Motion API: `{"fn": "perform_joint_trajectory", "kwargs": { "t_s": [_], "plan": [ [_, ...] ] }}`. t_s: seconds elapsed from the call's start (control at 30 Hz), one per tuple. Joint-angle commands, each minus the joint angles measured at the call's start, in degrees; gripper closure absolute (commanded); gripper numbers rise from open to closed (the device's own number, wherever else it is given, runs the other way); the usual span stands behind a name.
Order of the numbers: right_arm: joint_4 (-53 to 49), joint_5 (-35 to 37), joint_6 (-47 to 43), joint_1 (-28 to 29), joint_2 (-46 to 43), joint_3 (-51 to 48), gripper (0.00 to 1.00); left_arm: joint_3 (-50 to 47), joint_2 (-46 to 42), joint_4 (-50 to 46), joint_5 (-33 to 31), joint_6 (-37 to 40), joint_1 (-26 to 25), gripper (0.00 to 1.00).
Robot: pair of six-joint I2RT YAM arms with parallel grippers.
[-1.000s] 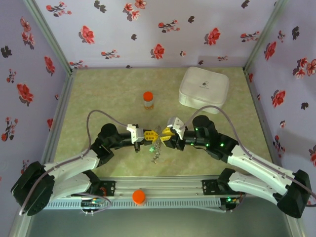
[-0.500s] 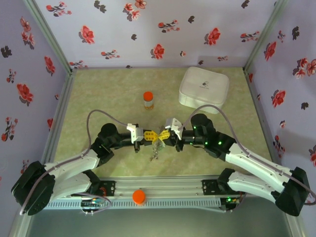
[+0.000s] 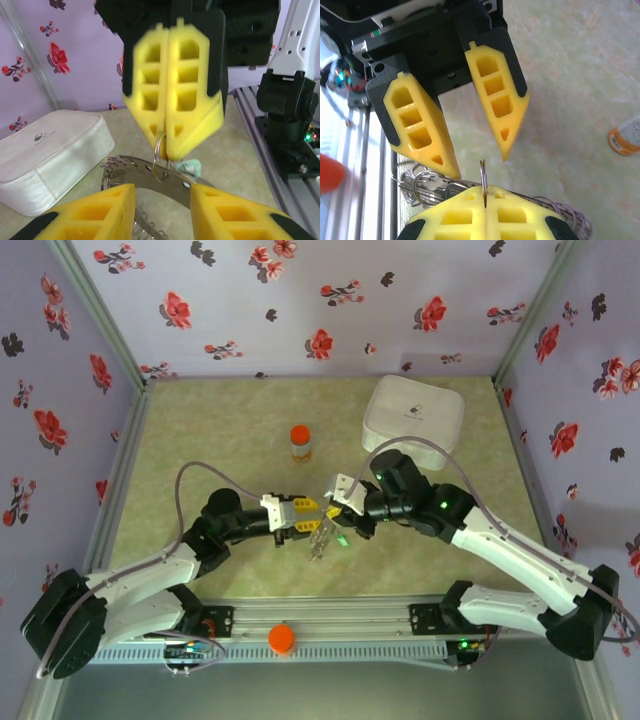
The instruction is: Put the keys on the keyring
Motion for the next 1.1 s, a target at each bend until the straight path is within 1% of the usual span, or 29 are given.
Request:
{"fn": "perform_joint_trajectory", "kwargs": {
  "t_s": [0.0, 0.13, 0.23, 0.33, 0.43, 0.53, 0.6, 0.7, 0.8, 0.9, 0.93, 0.97, 1.0, 1.03, 1.07],
  "plan": [
    [-11.55, 6.2, -8.7, 1.88, 3.15, 6.15, 1.0, 1.53, -0.84, -4.15, -1.53, 4.54, -0.64, 0.65],
    [-16.83, 8.31, -12.96, 3.82, 8.47, 11.75, 1.0, 1.4, -0.8, -3.65, -1.69, 4.46, -0.63, 0.66],
    [-18.81, 9.07, -14.96, 5.1, 11.61, 14.66, 1.0, 1.29, -0.86, -3.37, -1.87, 4.33, -0.66, 0.67],
    [-19.08, 9.28, -15.73, 5.96, 13.45, 16.43, 1.0, 1.18, -0.79, -2.6, -1.88, 3.6, -0.72, 0.69],
    [-18.36, 8.48, -15.25, 6.53, 14.75, 17.5, 1.0, 1.1, -0.71, -1.83, -1.79, 2.83, -0.73, 0.73],
    [-17.09, 6.8, -14.02, 6.73, 15.19, 18.04, 1.0, 1.36, -0.87, -3.43, -1.78, 4.19, -0.91, 0.79],
    [-16.6, 5.9, -13.53, 6.68, 14.93, 18.0, 1.0, 1.61, -1.1, -5.29, -1.83, 5.66, -1.11, 0.79],
    [-15.94, 4.77, -12.79, 6.67, 14.35, 17.74, 1.0, 1.8, -1.24, -6.55, -2.22, 6.92, -1.46, 0.83],
    [-14.43, 3.78, -11.58, 6.68, 13.32, 16.47, 1.0, 1.41, -1.1, -4.83, -2.32, 6.07, -1.51, 0.9],
    [-12.47, 3.22, -10.35, 6.57, 11.44, 14.25, 1.0, 1.19, -0.89, -3.79, -2.41, 5.74, -1.56, 1.0],
    [-11.4, 3.1, -9.71, 6.37, 10.47, 13.23, 1.0, 1.05, -0.88, -3.25, -2.38, 5.49, -1.6, 1.0],
    [-9.71, 3.2, -8.83, 6.06, 9.34, 11.78, 0.98, 0.8, -0.88, -2.14, -2.39, 4.96, -1.66, 1.0],
    [-8.18, 3.19, -7.84, 5.82, 8.21, 10.32, 0.9, 0.52, -0.8, -0.95, -2.35, 4.34, -1.66, 1.0],
    [-6.2, 2.92, -6.97, 5.31, 6.77, 8.69, 0.8, 0.18, -0.8, 0.77, -2.39, 3.51, -1.67, 1.0],
    [-3.92, 2.05, -5.5, 4.27, 4.95, 6.49, 0.74, -0.24, -0.8, 2.61, -2.39, 2.66, -1.66, 1.0]
  ]
}}
